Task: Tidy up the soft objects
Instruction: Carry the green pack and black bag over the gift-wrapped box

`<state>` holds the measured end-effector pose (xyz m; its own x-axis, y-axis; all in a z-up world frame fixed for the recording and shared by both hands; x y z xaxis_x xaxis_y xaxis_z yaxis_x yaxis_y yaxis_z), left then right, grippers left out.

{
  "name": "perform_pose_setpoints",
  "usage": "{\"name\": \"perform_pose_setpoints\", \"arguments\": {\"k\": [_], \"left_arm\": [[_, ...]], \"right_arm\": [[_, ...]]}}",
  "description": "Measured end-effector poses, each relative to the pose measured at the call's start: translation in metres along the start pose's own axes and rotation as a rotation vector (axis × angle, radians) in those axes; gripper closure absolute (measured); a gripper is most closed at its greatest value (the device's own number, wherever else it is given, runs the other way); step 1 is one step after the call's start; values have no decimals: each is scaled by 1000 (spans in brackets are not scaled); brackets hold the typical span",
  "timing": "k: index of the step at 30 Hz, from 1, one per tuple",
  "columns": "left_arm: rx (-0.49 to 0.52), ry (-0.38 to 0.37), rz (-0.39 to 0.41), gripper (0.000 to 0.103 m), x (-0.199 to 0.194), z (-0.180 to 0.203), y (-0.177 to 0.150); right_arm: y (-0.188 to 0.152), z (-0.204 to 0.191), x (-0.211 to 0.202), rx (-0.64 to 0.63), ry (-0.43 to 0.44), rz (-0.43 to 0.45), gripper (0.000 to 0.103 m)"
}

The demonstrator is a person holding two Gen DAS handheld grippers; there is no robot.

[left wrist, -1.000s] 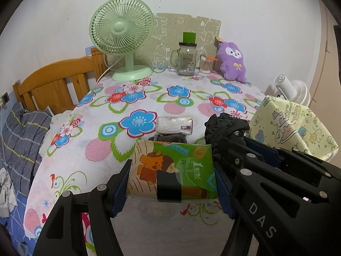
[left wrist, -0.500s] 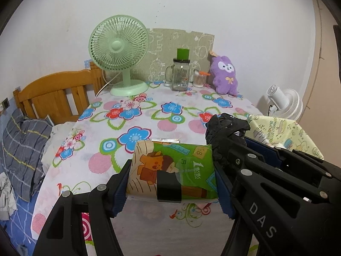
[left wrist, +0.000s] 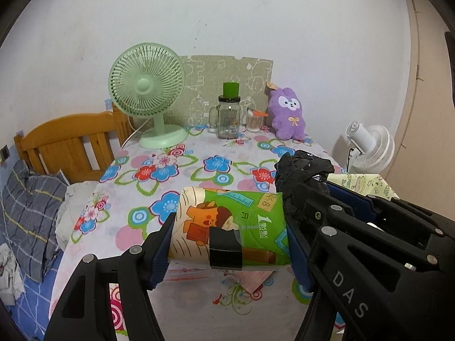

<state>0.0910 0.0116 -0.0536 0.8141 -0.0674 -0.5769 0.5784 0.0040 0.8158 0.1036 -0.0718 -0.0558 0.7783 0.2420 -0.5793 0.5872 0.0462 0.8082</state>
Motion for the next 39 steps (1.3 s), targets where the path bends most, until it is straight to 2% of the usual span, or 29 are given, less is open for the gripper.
{"name": "perform_pose_setpoints", "arguments": {"k": [16, 39], "left_arm": [[20, -9, 21, 31, 0, 40, 20], [86, -148, 7, 31, 26, 116, 24]], "right_arm": [[20, 35, -12, -10, 17, 26, 79], [15, 114, -22, 42, -79, 31, 79]]}}
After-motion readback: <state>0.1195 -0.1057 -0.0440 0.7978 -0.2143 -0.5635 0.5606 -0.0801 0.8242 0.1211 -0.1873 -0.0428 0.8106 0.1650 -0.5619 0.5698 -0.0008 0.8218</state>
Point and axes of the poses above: each gripper's, at about its wrist camera, not at the fingertips, and x roughly the way its jaws point, z to its right, y to its top, the point moved 5 cm from there along x, roughly the way its jaws point
